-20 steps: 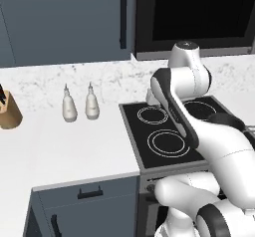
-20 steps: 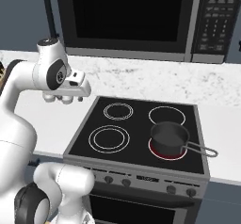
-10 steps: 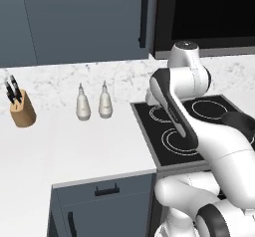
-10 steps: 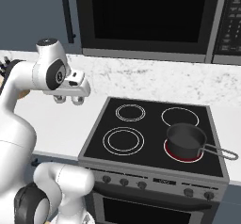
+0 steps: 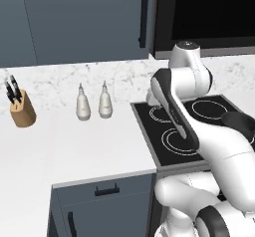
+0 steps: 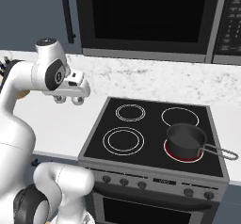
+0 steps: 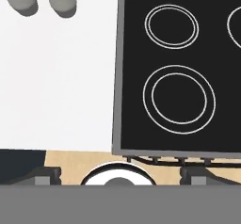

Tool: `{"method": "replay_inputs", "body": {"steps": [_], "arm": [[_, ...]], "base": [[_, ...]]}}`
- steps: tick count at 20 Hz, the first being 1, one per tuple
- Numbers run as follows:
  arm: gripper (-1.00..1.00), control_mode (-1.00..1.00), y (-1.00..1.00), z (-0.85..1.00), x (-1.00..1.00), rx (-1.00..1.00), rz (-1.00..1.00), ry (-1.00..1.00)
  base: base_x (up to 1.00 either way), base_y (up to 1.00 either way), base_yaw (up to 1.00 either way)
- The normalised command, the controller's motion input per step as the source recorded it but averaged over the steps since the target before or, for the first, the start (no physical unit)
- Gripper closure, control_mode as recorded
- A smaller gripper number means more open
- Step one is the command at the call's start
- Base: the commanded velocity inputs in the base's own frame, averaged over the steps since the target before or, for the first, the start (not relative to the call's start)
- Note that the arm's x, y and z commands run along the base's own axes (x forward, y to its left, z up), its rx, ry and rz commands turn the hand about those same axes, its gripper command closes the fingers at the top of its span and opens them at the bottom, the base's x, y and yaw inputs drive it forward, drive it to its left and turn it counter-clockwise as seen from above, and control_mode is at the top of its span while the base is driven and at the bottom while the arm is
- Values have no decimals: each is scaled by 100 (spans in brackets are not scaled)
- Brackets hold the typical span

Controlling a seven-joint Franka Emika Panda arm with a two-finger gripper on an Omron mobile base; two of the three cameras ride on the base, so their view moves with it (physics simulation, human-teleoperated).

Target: Turn off the front right burner of the stove.

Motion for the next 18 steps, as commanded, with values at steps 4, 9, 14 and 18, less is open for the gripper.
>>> {"method": "replay_inputs", "body": {"steps": [4, 9, 14, 18], "arm": [[-100, -100, -85, -31, -94, 27, -8, -21], [-100, -100, -100, -88, -100, 37, -7, -25], [-100, -100, -100, -100, -100, 38, 0, -32], [-100, -100, -100, -100, -86, 27, 0, -36]], "base": [[0, 0, 0], [0, 0, 0], [0, 0, 0], [0, 0, 0]]}}
